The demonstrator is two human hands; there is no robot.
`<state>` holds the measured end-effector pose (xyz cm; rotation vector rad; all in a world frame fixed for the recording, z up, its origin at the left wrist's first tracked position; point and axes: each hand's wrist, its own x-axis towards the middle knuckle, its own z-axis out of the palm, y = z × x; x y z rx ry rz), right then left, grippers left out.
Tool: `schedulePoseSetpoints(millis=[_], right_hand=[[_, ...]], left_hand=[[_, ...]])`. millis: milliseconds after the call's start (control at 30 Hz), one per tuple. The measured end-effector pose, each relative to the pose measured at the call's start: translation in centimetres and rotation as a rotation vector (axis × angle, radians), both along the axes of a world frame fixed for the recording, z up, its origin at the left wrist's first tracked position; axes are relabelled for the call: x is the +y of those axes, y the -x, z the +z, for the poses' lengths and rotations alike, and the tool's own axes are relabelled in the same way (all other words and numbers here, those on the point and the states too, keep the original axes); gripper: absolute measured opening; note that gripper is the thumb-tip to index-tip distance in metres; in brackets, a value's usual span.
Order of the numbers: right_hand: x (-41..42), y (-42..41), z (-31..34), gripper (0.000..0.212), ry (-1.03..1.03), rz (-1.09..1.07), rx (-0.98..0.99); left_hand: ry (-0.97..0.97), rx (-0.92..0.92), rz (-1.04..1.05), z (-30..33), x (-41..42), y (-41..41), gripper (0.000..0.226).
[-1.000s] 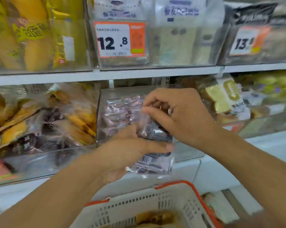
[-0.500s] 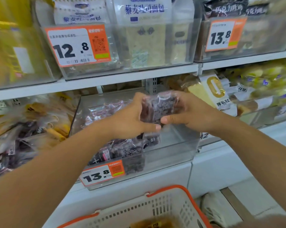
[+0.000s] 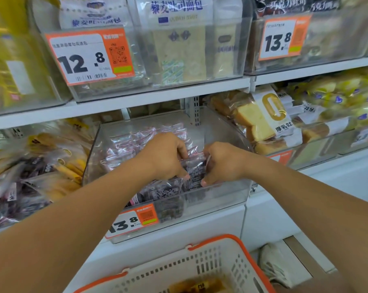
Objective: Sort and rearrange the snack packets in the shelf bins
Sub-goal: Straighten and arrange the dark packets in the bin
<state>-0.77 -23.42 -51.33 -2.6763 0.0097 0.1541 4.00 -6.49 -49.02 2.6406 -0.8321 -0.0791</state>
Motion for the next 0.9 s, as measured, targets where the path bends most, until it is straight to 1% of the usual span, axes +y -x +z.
schedulePoseSetpoints(millis=[67,133,167,233,300,367,400,433,467,500,533,600,667,733,767,833,900], right_hand=[[0.1,-0.1,0.1,0.051,-0.046,-0.007,0.037],[-0.1,-0.3,0.0,0.047,-0.108,-0.012,0.051],[-0.1,-0.3,0.0,0.042,-0.125,-0.006,0.069],[-0.2,-0.3,-0.2,0.034,-0.162,-0.007,0.121],[-0.2,-0.1,-0.3,0.033,-0.211,-0.019,0.175],[-0.5,-0.1,-0.2,0.036,-0.222,-0.019,0.202],[-0.7,-0.1,-0.1,0.04,-0.223,-0.021,0.206],[-0.9,0.0,0.1,0.049,-0.236,-0.025,0.204],[-1.2,0.0,0.3,0.062,-0.255,-0.041,0.188],[-1.5,0.3,0.7,0.074,-0.259,-0.063,0.15],[-1.6,0.6,1.2,0.079,-0.234,-0.08,0.089],[-1.6,1.6,2.4,0.071,-0.106,-0.1,-0.096],[-0.4,2.7,3.6,0.06,0.014,-0.069,-0.328],[2.7,4.1,4.3,0.036,-0.004,0.016,-0.531],[4.6,4.9,4.2,0.025,-0.053,0.075,-0.583],[9.0,6.2,3.2,0.014,-0.202,0.228,-0.547],[13.6,7.0,2.0,0.014,-0.324,0.39,-0.409]], left_hand=[[0.018,0.027,0.019,0.1,-0.1,-0.3,0.042],[0.083,0.066,0.049,0.0,-0.1,-0.6,0.037],[0.099,0.057,0.056,-0.1,-0.2,-0.7,0.036],[0.07,-0.002,0.046,-0.3,-0.5,-0.7,0.034],[0.031,-0.052,0.027,-0.5,-0.6,-0.7,0.033],[0.04,-0.058,0.0,-0.5,-0.3,-0.8,0.03],[0.066,-0.053,-0.014,-0.2,0.0,-0.7,0.029],[0.104,-0.052,-0.024,0.2,0.5,-0.6,0.027],[0.149,-0.065,-0.032,0.7,1.1,-0.3,0.025],[0.197,-0.088,-0.037,1.4,1.9,0.2,0.022],[0.246,-0.105,-0.039,2.0,2.9,0.8,0.02],[0.314,-0.106,-0.052,3.2,5.5,2.4,0.016],[0.31,-0.087,-0.068,3.9,8.8,4.0,0.014],[0.296,-0.099,-0.044,4.1,12.8,4.8,0.01],[0.322,-0.131,-0.003,4.1,15.1,4.9,0.007],[0.414,-0.24,0.159,3.9,20.3,4.6,0.007],[0.432,-0.334,0.351,3.2,25.7,4.3,0.01]])
